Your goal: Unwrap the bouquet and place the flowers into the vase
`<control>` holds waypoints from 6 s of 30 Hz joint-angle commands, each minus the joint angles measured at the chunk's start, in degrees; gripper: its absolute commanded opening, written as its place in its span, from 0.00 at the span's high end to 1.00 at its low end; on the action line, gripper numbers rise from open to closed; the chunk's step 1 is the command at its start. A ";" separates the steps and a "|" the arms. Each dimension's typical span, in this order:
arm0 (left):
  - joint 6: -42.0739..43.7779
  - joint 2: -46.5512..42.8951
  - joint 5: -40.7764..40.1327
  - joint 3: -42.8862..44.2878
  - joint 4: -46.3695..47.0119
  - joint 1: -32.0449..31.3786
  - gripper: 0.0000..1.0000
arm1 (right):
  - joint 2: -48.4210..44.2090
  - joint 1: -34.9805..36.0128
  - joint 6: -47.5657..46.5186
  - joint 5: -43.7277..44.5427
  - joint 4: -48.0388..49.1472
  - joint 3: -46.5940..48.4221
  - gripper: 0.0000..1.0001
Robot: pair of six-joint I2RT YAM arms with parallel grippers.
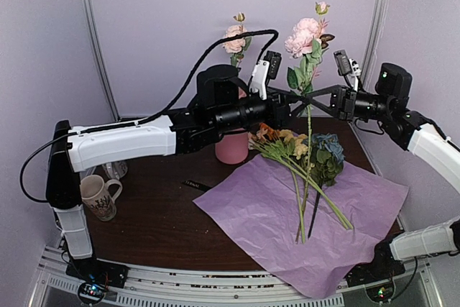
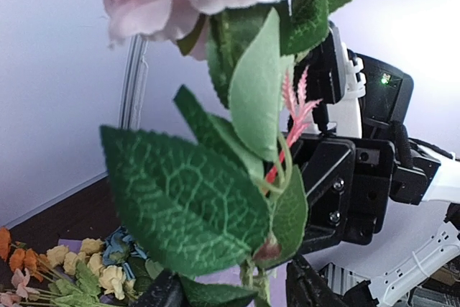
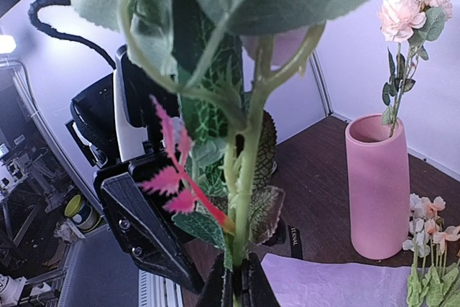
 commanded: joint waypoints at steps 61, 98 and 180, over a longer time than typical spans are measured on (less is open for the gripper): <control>14.56 9.17 3.90 40.79 -17.84 23.67 1.00 | -13.00 -21.96 -33.64 2.50 -24.60 -17.88 0.14; 10.35 -11.80 -4.10 -16.06 3.90 26.92 0.36 | -12.03 -22.07 -32.61 4.04 -23.68 -18.22 0.15; 0.33 -33.86 -10.10 -49.09 -2.60 6.32 0.47 | 40.88 9.97 -32.69 57.73 -62.70 37.29 1.00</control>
